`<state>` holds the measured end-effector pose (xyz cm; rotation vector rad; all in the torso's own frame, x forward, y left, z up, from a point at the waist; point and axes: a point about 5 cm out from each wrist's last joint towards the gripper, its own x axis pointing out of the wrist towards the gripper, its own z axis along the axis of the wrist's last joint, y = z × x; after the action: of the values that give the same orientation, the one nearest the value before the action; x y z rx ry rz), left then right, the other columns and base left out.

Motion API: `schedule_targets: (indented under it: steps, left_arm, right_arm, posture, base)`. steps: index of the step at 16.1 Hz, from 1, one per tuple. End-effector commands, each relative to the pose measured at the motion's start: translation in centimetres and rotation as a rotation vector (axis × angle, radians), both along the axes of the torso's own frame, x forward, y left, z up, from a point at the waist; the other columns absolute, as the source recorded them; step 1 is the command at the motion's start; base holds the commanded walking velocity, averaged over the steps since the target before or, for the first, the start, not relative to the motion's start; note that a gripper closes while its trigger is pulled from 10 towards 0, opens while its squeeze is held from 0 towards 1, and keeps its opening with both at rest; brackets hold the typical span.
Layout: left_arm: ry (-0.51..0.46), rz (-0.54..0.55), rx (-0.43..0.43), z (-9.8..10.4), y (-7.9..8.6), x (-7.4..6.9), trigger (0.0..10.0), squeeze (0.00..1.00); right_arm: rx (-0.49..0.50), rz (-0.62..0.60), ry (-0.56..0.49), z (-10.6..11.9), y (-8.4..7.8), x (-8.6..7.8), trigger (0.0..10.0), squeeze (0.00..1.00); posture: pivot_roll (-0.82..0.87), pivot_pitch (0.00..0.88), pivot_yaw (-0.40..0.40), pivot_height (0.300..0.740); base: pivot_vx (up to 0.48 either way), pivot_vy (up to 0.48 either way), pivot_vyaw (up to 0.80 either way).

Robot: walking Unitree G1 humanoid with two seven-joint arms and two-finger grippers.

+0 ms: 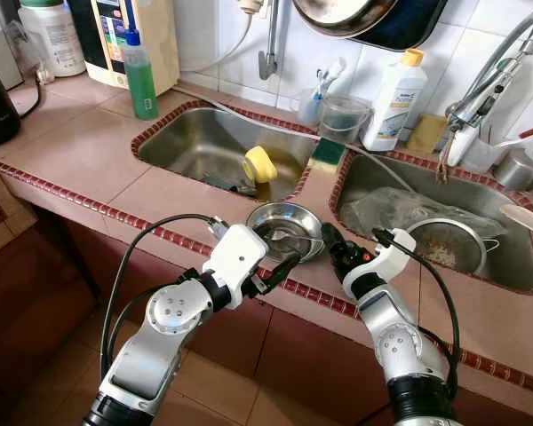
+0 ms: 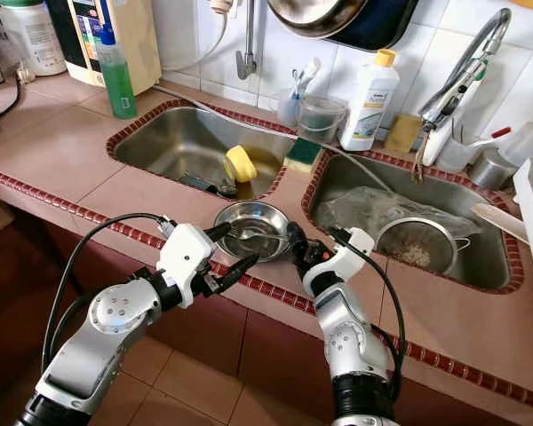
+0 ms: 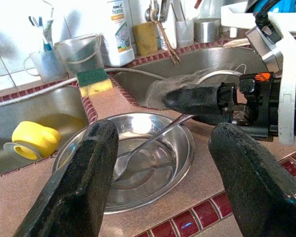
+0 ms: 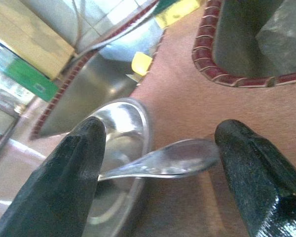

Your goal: Kitchen organization

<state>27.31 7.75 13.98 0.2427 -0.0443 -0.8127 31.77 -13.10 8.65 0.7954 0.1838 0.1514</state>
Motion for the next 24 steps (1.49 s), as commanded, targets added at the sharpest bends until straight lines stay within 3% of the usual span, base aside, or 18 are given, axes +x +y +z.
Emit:
schedule_targets:
  steps: [1, 8, 9, 11, 24]
  left_arm:
    - [-0.023, -0.03, 0.002, 0.52, -0.63, -0.13, 10.0, 0.0]
    - [-0.006, -0.059, 0.016, 0.05, -0.82, -0.67, 10.0, 0.0]
    - [-0.006, -0.058, 0.016, 0.06, -0.81, -0.65, 10.0, 0.0]
    - [-0.006, -0.055, 0.013, 0.11, -0.79, -0.59, 10.0, 0.0]
    - [-0.01, -0.036, 0.006, 0.41, -0.59, -0.41, 10.0, 0.0]
  right_arm:
    - [0.057, 0.014, -0.041, 1.01, 0.02, 0.12, 10.0, 0.0]
    - [0.228, 0.016, -0.012, 1.07, -0.02, 0.21, 9.9, 0.0]
    - [0.251, 0.006, -0.004, 1.03, -0.18, 0.25, 5.3, 0.0]
    - [0.281, -0.002, 0.001, 1.01, -0.28, 0.3, 0.0, 0.0]
    - [0.319, -0.009, 0.03, 0.69, -0.12, 0.29, 0.0, 0.0]
  posture:
    - [0.01, 0.0, -0.097, 0.74]
    - [0.02, 0.0, -0.105, 0.74]
    - [0.02, 0.0, -0.105, 0.74]
    - [0.02, 0.0, -0.106, 0.74]
    - [0.03, 0.0, -0.105, 0.74]
  base:
    - [0.0, 0.0, 0.0]
    - [0.0, 0.0, 0.0]
    - [0.0, 0.0, 0.0]
    - [0.0, 0.0, 0.0]
    - [0.0, 0.0, 0.0]
